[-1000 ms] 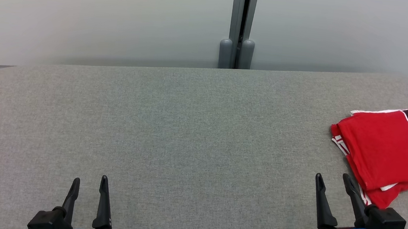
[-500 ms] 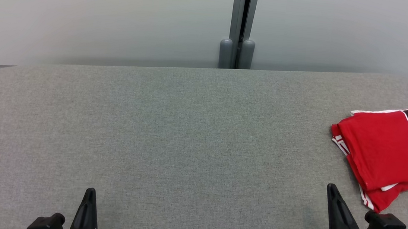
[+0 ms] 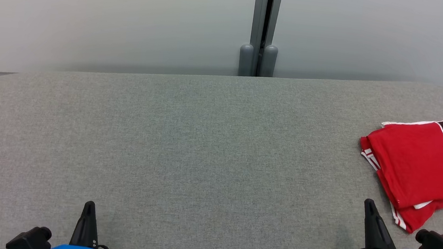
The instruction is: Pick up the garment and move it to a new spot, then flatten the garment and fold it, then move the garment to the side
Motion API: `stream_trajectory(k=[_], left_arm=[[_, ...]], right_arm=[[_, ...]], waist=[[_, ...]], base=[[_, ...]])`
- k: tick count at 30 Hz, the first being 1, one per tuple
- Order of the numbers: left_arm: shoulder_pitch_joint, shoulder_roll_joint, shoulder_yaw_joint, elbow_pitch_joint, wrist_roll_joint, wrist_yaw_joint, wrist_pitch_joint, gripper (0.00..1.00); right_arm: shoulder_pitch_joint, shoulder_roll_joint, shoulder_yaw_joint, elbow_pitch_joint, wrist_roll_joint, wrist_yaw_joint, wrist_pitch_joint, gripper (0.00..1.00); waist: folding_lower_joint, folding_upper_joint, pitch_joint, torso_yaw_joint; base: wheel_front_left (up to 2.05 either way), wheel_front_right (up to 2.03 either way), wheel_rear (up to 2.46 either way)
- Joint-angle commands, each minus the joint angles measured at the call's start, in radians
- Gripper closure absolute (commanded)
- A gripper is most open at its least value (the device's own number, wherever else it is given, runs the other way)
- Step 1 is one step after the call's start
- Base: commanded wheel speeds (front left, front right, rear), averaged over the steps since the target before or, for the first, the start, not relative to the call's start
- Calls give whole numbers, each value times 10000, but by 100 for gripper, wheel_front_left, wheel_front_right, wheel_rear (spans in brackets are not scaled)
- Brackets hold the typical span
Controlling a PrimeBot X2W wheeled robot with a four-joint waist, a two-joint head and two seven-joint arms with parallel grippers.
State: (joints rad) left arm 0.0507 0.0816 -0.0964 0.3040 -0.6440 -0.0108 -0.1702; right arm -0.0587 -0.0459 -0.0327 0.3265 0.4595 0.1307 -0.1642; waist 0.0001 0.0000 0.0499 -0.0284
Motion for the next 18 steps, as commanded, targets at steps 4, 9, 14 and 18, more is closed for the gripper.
stream_trajectory(k=[4,9,14,18], left_arm=[[-404,-23,233,-210,-756,-132,205,100],[-509,-42,383,-242,-1429,-213,402,100],[-594,-61,511,-274,-2063,-288,591,100],[-672,-77,619,-298,-2549,-356,736,100]], right_arm=[[-213,-30,-82,-244,922,0,217,100],[-242,-32,-139,-293,1722,0,408,100],[-269,-35,-193,-338,2477,0,591,100],[-293,-36,-233,-374,3054,0,735,100]], waist=[[0,0,-18,12],[0,0,-40,25],[0,0,-62,39],[0,0,-80,49]], base=[[0,0,0],[0,0,0],[0,0,0],[0,0,0]])
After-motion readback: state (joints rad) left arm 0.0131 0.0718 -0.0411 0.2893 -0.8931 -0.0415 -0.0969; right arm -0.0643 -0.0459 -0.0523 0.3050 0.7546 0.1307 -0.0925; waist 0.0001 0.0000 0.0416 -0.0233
